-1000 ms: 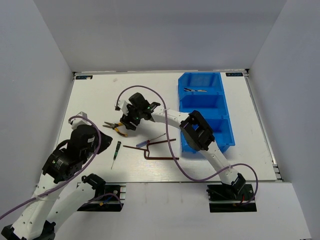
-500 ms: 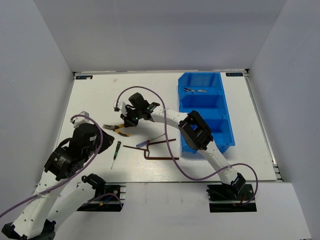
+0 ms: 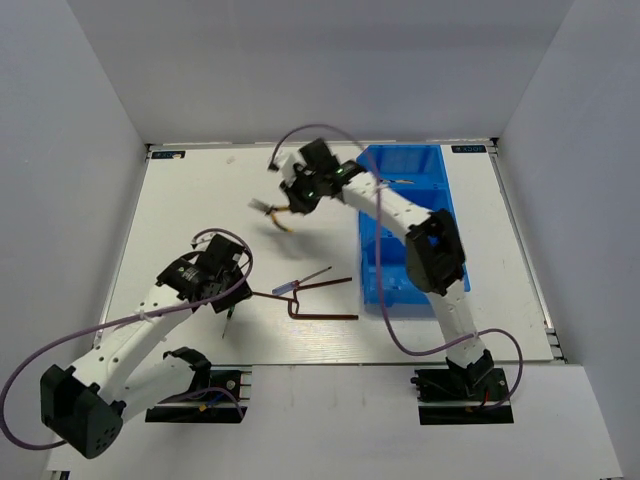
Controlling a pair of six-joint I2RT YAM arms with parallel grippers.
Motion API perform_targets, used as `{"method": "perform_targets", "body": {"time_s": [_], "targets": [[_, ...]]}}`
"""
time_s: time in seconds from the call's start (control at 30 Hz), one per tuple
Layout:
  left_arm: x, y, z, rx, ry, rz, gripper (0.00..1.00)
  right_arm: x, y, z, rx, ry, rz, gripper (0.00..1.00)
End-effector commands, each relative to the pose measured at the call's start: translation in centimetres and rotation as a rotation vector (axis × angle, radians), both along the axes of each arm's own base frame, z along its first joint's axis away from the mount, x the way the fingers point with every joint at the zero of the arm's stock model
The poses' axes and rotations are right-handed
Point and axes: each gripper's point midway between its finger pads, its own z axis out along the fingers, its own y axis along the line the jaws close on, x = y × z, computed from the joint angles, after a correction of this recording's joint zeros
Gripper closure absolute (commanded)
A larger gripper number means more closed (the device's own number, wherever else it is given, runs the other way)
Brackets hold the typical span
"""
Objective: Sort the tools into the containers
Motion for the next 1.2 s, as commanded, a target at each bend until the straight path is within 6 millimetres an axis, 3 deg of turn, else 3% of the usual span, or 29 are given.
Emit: {"method": "perform_targets", "body": {"time_s": [0.0,0.17,0.23,0.27,0.3,0.4,0.43,0.53,0.57,0.73,0.83,1.03,1.07,1.17], "targets": [[1.0,-1.0,-0.7,-0.03,-0.05,-0.038,0.46,4.6,-5.7,14.5,0.125,-0.23,-0.151,1.0],[1.6,0.2,-4.5,0.084,0.004,-0.058,0.43,10.0,-15.5,17.9,-0.037,-0.476,-0.277,1.0],[2.1,0.5,-5.2,0.116,0.016,-0.076,0.42,12.3,-20.8,19.4,-0.097,-0.554,-0.335,1.0],[2.1,0.8,-5.6,0.129,0.034,-0.073,0.42,12.9,-22.3,20.5,-0.136,-0.628,-0.306,1.0],[2.6,0.7,-5.7,0.145,0.038,-0.078,0.4,13.9,-25.7,20.5,-0.172,-0.645,-0.342,1.0],[3.6,1.2,-5.3,0.172,0.029,-0.069,0.34,14.2,-29.1,20.8,-0.269,-0.766,-0.259,1.0],[3.8,1.4,-5.2,0.193,0.029,-0.088,0.33,14.2,-30.5,19.0,-0.296,-0.76,-0.254,1.0],[4.6,1.8,-4.8,0.208,0.019,-0.083,0.3,15.5,-33.2,19.7,-0.367,-0.88,-0.209,1.0],[4.6,2.1,-5.0,0.211,0.029,-0.075,0.29,15.7,-34.1,18.2,-0.386,-0.869,-0.206,1.0],[4.2,2.8,-5.8,0.217,0.062,-0.063,0.29,17.7,-35.1,15.5,-0.454,-1.023,-0.123,1.0],[4.2,3.1,-5.8,0.222,0.064,-0.062,0.29,19.4,-35.2,17.3,-0.444,-1.143,-0.108,1.0],[3.6,3.5,-6.2,0.205,0.072,-0.051,0.29,22.1,-35.1,18.2,-0.43,-1.262,-0.02,1.0],[3.2,3.4,-6.5,0.2,0.083,-0.056,0.29,22.1,-34.3,18.9,-0.418,-1.288,0.044,1.0],[3.2,3.7,-6.9,0.202,0.093,-0.046,0.28,22.5,-34.1,18.5,-0.41,-1.29,0.11,1.0]]}}
